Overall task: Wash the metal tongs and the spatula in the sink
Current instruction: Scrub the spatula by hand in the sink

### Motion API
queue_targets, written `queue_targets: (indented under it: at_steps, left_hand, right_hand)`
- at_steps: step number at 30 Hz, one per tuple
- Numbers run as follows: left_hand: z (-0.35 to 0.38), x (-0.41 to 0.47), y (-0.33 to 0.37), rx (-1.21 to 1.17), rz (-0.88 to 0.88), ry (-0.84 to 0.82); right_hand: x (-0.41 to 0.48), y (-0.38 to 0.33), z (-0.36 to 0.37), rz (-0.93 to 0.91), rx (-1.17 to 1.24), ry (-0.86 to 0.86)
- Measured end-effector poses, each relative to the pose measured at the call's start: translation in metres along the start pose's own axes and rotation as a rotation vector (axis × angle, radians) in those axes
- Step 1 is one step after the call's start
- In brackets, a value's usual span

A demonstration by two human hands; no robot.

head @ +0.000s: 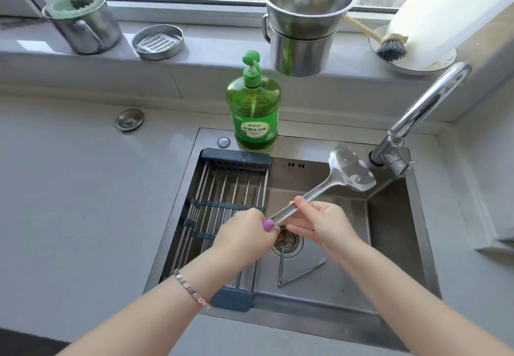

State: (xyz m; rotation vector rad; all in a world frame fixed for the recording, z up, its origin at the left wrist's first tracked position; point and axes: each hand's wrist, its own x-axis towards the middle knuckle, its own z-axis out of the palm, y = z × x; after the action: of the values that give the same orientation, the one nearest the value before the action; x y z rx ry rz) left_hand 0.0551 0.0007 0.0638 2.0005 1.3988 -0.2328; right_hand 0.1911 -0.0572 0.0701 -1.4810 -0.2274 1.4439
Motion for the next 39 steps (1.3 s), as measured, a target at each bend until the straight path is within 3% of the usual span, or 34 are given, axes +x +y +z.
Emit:
queue_targets:
  at_steps: [4, 6, 9, 12, 16, 39]
  left_hand:
    - [-0.009, 0.012, -0.014, -0.037, -0.044, -0.174]
    - [-0.017, 0.018, -0.019, 0.001, -0.028, -0.247]
    - [-0.029, 0.028, -0.020, 0.111, 0.021, -0.237]
    - [-0.039, 0.038, -0.016, 0.189, 0.053, -0.200]
    - [-0.046, 0.048, -0.014, 0.198, 0.070, -0.146]
    - [-0.054, 0.073, -0.032, 0.082, 0.033, -0.126]
  right_hand:
    - [0.013, -0.032, -0.012, 0.153, -0.536, -0.034]
    - [0.022, -0.059, -0.005, 0.047, -0.587, -0.002]
    - [0.045, -0.114, 0.016, -0.128, -0.404, 0.017]
    - [0.074, -0.155, 0.049, -0.068, -0.216, -0.060]
    - [0.102, -0.183, 0.091, 0.057, -0.225, -0.110]
    - [0.136, -0.191, 0.118, 0.221, 0.157, -0.169]
